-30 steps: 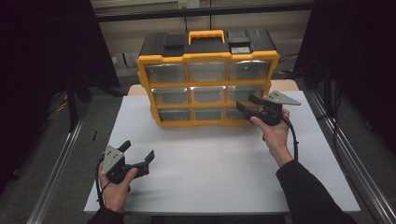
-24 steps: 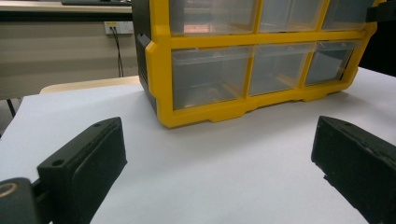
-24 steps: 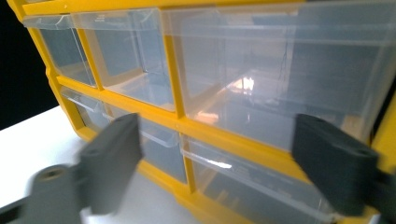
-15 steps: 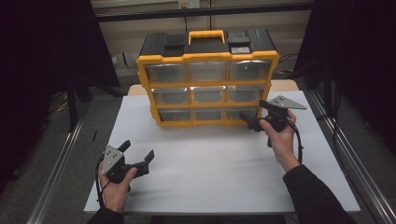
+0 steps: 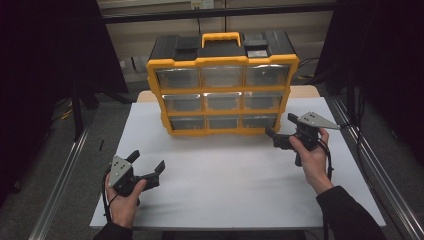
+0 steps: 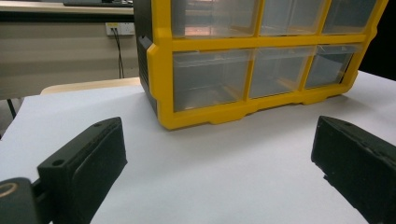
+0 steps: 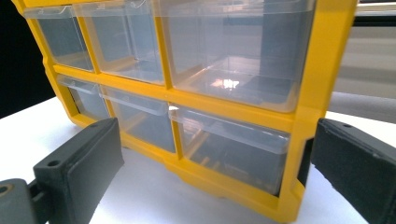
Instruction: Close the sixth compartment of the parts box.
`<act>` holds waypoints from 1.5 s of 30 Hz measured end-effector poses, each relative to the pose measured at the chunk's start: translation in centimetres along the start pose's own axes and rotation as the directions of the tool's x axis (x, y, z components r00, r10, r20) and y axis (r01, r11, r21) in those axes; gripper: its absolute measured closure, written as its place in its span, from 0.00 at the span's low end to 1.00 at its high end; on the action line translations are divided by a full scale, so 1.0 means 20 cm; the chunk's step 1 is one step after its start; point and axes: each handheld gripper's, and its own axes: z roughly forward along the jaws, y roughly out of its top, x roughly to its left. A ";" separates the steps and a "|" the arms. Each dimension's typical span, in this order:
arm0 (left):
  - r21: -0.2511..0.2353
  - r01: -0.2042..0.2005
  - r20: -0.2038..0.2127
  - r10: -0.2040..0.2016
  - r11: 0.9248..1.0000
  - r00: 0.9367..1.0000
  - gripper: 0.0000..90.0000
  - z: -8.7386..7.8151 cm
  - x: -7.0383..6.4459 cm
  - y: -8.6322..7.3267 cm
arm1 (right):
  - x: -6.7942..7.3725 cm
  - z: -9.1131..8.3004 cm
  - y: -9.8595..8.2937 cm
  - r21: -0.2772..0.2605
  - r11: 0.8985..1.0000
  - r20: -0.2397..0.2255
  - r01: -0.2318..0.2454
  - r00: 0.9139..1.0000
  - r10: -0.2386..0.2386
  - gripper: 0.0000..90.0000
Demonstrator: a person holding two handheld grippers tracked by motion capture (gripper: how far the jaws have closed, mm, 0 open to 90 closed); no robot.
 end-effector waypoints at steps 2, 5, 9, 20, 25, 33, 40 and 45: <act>-0.001 -0.001 -0.001 0.001 1.000 1.000 0.04 0.00 0.00 0.00 | 0.00 -0.02 0.00 0.003 1.000 0.001 -0.001 1.000 0.001 0.02; -0.002 0.000 -0.004 0.000 1.000 1.000 0.04 0.00 0.00 0.00 | 0.00 -0.05 0.00 -0.003 1.000 0.013 0.006 1.000 -0.006 0.02; -0.003 0.002 -0.012 -0.002 1.000 1.000 0.04 0.00 0.00 0.00 | 0.00 -0.10 0.00 -0.011 1.000 0.027 0.013 1.000 -0.013 0.02; -0.003 0.008 -0.008 -0.008 1.000 1.000 0.04 -0.01 0.00 0.00 | -0.02 -0.24 -0.06 -0.004 1.000 0.037 0.005 0.999 -0.005 0.02; -0.010 0.015 -0.011 -0.015 1.000 1.000 0.04 -0.01 0.00 0.00 | -0.04 -0.31 -0.09 -0.006 1.000 0.049 -0.015 0.999 0.016 0.02; -0.012 0.010 0.003 -0.010 1.000 1.000 0.03 -0.02 -0.01 0.00 | -0.07 -0.42 -0.13 -0.019 0.999 0.081 -0.027 0.996 0.029 0.03; -0.021 0.020 -0.001 -0.020 1.000 1.000 0.03 -0.02 0.00 0.00 | -0.09 -0.50 -0.18 -0.005 0.999 0.116 -0.038 0.992 0.038 0.03; -0.017 0.030 -0.013 -0.030 0.999 0.999 0.03 -0.03 0.00 0.00 | -0.10 -0.54 -0.21 0.012 1.000 0.155 -0.018 0.988 0.016 0.03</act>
